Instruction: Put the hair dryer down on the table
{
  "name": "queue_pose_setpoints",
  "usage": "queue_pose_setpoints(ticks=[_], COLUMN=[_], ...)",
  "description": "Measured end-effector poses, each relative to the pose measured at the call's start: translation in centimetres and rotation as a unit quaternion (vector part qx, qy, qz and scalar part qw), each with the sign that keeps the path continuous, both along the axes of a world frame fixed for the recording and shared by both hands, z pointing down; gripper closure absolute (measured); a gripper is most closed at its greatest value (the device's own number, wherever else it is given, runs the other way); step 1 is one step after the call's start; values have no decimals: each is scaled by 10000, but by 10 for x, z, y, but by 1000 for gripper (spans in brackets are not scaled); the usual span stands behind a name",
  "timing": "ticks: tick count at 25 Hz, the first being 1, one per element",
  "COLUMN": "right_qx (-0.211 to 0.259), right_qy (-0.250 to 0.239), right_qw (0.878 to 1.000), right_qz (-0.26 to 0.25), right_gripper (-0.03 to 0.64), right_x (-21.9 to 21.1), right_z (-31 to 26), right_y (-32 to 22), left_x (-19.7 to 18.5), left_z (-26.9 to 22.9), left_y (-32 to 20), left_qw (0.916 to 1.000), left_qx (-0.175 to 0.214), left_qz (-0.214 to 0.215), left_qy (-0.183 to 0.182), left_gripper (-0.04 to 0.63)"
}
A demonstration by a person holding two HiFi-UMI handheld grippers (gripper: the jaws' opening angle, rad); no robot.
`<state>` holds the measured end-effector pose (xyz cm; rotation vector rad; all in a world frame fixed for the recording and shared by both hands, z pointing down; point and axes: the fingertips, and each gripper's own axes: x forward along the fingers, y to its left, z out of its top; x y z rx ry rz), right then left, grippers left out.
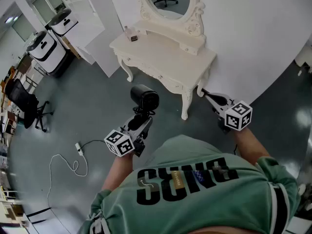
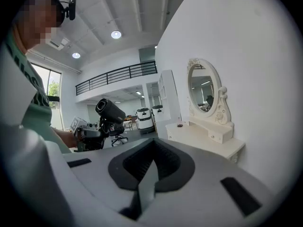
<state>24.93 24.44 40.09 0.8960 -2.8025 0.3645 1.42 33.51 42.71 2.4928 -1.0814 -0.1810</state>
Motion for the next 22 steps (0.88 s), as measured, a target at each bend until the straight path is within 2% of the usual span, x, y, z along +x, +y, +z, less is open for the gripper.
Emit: queue_pose_setpoints(ticks=[14,22], right_qx=[38,87], right_qy=[-130,-180], right_qw=[9994,9980], right_qz=[-312,-603], right_gripper=[623,623], right_x=[12,56], right_z=[-11,-11], right_y=[-2,0], left_x=[21,59], left_z=[-4,-9], left_y=[-1,-4], left_qw=[9999,9991], left_qx=[-1,7], left_qz=[-164,-420], left_qy=[-41,68], left_gripper=[416,416])
